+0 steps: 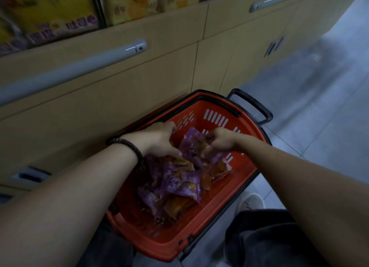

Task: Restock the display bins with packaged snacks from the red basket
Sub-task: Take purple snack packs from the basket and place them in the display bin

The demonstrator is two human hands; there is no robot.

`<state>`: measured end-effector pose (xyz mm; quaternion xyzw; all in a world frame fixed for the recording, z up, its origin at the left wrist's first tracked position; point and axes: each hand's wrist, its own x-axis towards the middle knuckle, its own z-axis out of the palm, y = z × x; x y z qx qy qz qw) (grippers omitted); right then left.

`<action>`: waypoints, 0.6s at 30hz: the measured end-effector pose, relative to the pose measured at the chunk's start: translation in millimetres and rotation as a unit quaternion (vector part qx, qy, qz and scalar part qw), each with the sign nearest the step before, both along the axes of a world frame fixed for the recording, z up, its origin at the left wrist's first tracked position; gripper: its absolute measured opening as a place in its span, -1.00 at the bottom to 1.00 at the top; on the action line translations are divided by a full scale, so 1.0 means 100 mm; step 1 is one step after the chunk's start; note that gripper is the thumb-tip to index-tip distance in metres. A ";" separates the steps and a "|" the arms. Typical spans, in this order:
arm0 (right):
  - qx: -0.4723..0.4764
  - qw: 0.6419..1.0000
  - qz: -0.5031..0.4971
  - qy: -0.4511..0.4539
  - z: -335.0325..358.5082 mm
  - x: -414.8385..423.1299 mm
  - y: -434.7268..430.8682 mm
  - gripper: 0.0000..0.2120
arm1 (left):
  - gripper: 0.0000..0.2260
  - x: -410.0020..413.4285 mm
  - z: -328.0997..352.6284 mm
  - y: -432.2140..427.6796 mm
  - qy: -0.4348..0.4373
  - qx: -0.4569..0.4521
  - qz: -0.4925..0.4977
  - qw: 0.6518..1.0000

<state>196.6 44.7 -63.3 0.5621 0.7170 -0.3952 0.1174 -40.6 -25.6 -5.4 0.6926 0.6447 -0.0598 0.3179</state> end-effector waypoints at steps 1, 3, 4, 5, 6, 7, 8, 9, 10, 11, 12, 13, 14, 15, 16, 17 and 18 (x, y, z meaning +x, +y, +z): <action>-0.019 0.999 0.009 0.044 0.12 -0.02 -0.04 -0.48 | -0.11 0.00 0.01 -0.01 -0.012 0.001 0.009 1.000; -0.029 0.994 0.041 0.097 0.30 -0.11 -0.12 -0.64 | -0.10 0.01 0.05 -0.02 -0.046 -0.004 0.025 0.999; -0.024 0.991 0.056 0.117 0.34 -0.16 -0.14 -0.67 | -0.20 0.01 0.06 -0.02 -0.068 0.005 0.027 0.997; -0.015 0.989 0.063 0.133 0.37 -0.21 -0.17 -0.68 | -0.37 0.01 0.05 -0.02 -0.089 0.023 0.026 0.995; -0.009 0.987 0.063 0.151 0.39 -0.25 -0.18 -0.67 | -0.54 0.00 0.06 -0.01 -0.105 0.042 0.026 0.993; -0.015 0.982 0.053 0.182 0.41 -0.28 -0.19 -0.66 | -0.69 -0.02 0.08 0.00 -0.120 0.053 0.029 0.991; -0.032 0.975 0.034 0.216 0.41 -0.29 -0.20 -0.66 | -0.80 -0.05 0.12 0.00 -0.124 0.057 0.036 0.990; -0.048 0.969 0.010 0.241 0.38 -0.29 -0.21 -0.65 | -0.83 -0.09 0.16 0.00 -0.114 0.059 0.044 0.991; -0.054 0.967 -0.016 0.248 0.32 -0.29 -0.21 -0.61 | -0.82 -0.14 0.18 0.01 -0.092 0.065 0.052 0.992; -0.050 0.971 -0.038 0.229 0.22 -0.30 -0.21 -0.56 | -0.77 -0.20 0.19 0.02 -0.065 0.075 0.057 0.993; -0.037 0.981 -0.050 0.184 0.10 -0.31 -0.22 -0.53 | -0.70 -0.25 0.17 0.04 -0.034 0.084 0.064 0.994; -0.015 0.993 -0.037 0.111 -0.03 -0.34 -0.23 -0.54 | -0.66 -0.30 0.16 0.05 -0.004 0.090 0.071 0.993; 0.005 1.000 0.003 0.027 -0.18 -0.35 -0.25 -0.56 | -0.63 -0.32 0.16 0.05 0.022 0.092 0.076 0.993; 0.010 0.997 0.051 -0.048 -0.33 -0.37 -0.30 -0.56 | -0.60 -0.34 0.14 0.06 0.037 0.092 0.079 0.992; 0.006 0.991 0.094 -0.092 -0.45 -0.40 -0.37 -0.54 | -0.59 -0.35 0.12 0.07 0.041 0.089 0.082 0.992; -0.002 0.986 0.118 -0.114 -0.54 -0.44 -0.43 -0.48 | -0.61 -0.36 0.12 0.07 0.039 0.084 0.083 0.992; -0.015 0.983 0.131 -0.128 -0.61 -0.49 -0.49 -0.40 | -0.65 -0.36 0.14 0.08 0.035 0.080 0.083 0.993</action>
